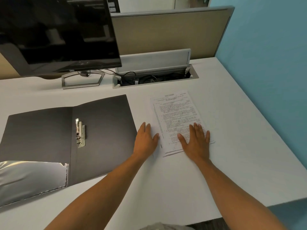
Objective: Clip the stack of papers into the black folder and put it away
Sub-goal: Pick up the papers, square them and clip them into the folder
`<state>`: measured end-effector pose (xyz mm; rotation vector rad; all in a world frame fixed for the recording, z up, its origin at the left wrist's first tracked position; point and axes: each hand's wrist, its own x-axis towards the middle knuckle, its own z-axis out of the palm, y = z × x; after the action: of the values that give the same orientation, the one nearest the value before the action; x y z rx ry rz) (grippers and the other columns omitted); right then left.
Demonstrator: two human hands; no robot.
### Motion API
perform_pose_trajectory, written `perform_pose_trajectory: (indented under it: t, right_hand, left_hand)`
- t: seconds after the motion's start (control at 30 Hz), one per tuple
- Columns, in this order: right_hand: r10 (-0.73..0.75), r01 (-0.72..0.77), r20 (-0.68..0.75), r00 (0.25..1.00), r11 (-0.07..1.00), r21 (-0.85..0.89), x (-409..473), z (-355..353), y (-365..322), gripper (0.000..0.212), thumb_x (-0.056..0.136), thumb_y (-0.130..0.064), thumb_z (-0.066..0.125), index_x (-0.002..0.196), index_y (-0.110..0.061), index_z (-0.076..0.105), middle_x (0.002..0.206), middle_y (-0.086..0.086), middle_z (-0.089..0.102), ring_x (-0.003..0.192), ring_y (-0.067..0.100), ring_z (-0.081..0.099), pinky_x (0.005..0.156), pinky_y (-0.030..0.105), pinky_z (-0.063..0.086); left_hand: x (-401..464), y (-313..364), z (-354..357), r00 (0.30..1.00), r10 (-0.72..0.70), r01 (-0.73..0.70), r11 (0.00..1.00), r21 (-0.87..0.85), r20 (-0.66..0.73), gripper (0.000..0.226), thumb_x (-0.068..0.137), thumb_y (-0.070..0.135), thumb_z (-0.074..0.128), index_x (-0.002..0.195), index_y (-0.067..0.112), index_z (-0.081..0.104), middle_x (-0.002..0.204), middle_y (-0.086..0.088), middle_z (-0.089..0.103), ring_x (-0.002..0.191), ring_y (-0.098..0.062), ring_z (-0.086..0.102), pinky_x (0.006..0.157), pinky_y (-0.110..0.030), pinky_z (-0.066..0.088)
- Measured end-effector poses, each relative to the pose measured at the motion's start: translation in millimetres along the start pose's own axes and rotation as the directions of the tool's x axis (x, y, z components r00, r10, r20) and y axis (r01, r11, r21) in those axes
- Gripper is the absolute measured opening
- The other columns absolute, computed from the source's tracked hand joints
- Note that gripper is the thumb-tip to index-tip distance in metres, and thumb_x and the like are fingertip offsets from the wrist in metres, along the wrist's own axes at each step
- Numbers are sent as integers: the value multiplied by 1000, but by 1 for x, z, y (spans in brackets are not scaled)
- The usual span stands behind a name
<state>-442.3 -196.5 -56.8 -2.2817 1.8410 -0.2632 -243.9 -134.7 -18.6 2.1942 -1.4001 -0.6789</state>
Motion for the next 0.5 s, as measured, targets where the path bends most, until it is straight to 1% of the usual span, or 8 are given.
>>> perform_pose_trajectory:
  t: [0.07, 0.13, 0.23, 0.3, 0.37, 0.43, 0.5]
  right_hand:
    - [3, -3, 20, 1000, 1000, -24, 1, 1, -1, 87, 88, -73, 12, 151, -14, 18, 162, 8, 12, 150, 21, 3, 118, 54, -7]
    - [8, -7, 22, 1000, 999, -44, 1, 1, -3, 85, 89, -71, 14, 151, -14, 18, 161, 8, 14, 149, 22, 4, 116, 59, -7]
    - [12, -12, 9, 1000, 999, -53, 1, -1, -4, 84, 89, -71, 16, 151, -14, 21, 161, 7, 17, 149, 22, 8, 114, 64, -6]
    - [11, -10, 13, 1000, 999, -51, 1, -1, -3, 84, 89, -71, 16, 151, -14, 22, 161, 7, 18, 149, 22, 8, 114, 64, -5]
    - [8, -7, 13, 1000, 999, -45, 1, -1, -3, 85, 88, -71, 15, 150, -14, 22, 161, 7, 18, 149, 22, 8, 114, 64, -5]
    - [4, -3, 8, 1000, 999, -38, 0, -1, -2, 86, 88, -72, 15, 150, -14, 22, 161, 7, 18, 149, 22, 8, 114, 64, -5]
    - [1, -1, 4, 1000, 999, -33, 1, -1, -2, 86, 88, -72, 15, 150, -14, 23, 160, 7, 19, 149, 23, 9, 114, 64, -4]
  left_hand:
    - [1, 8, 3, 999, -49, 48, 998, -47, -20, 67, 96, 38, 50, 150, 9, 23, 161, -8, 13, 148, -25, 16, 118, -39, 22]
    - [3, 19, 3, 993, -110, 104, 987, -121, -44, 67, 96, 36, 52, 150, 7, 24, 161, -8, 13, 147, -26, 17, 117, -38, 22]
    - [10, 37, -4, 976, -211, 183, 934, -307, -59, 66, 96, 33, 54, 148, 5, 27, 160, -10, 18, 146, -27, 21, 116, -39, 24]
    - [15, 46, -10, 954, -296, 239, 857, -457, -55, 64, 94, 30, 58, 146, 4, 32, 156, -11, 28, 142, -28, 30, 113, -40, 29]
    - [19, 50, -15, 922, -386, 304, 756, -579, -19, 64, 93, 26, 62, 145, 4, 33, 152, -10, 36, 137, -30, 38, 108, -40, 35]
    - [25, 48, -20, 887, -460, 368, 659, -656, 36, 68, 90, 25, 64, 147, 7, 31, 152, -9, 37, 135, -32, 41, 107, -42, 37]
    - [32, 41, -22, 863, -497, 412, 590, -695, 90, 71, 88, 26, 67, 147, 8, 32, 149, -11, 40, 128, -35, 48, 104, -45, 43]
